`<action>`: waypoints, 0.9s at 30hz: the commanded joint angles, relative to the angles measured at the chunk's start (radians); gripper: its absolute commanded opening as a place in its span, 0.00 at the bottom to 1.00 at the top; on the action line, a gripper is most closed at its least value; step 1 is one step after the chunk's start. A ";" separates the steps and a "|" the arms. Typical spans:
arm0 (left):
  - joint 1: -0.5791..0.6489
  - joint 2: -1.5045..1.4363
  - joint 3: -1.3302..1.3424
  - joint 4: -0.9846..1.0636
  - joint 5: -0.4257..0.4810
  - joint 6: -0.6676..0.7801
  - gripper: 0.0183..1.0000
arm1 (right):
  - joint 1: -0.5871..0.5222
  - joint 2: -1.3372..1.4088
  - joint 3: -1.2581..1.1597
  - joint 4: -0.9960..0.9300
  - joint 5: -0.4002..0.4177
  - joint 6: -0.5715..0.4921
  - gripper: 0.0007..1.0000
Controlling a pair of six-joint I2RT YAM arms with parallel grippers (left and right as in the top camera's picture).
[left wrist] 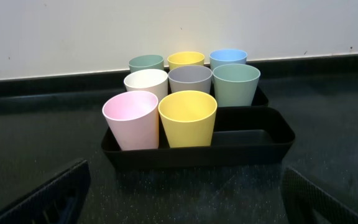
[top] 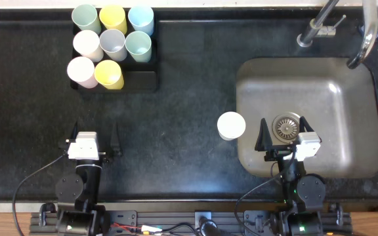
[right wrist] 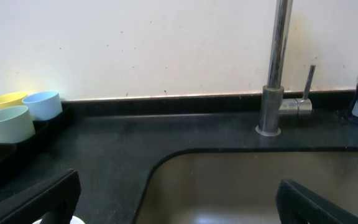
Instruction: Store Cups
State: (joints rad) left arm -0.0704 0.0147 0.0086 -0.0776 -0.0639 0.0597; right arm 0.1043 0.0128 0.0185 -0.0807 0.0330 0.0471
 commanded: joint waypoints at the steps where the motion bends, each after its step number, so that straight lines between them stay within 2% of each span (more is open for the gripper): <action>1: -0.003 -0.012 0.000 -0.004 0.010 0.019 1.00 | -0.007 -0.008 -0.014 0.005 -0.003 -0.006 1.00; 23: -0.003 -0.012 0.000 -0.004 0.010 0.019 1.00 | -0.006 -0.008 -0.014 0.003 -0.003 -0.006 1.00; 27: -0.003 -0.012 0.000 -0.004 0.010 0.019 1.00 | -0.006 0.015 0.066 -0.075 -0.003 -0.006 1.00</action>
State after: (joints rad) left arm -0.0704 0.0147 0.0086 -0.0776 -0.0639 0.0597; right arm 0.1043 0.0139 0.0223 -0.1268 0.0326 0.0479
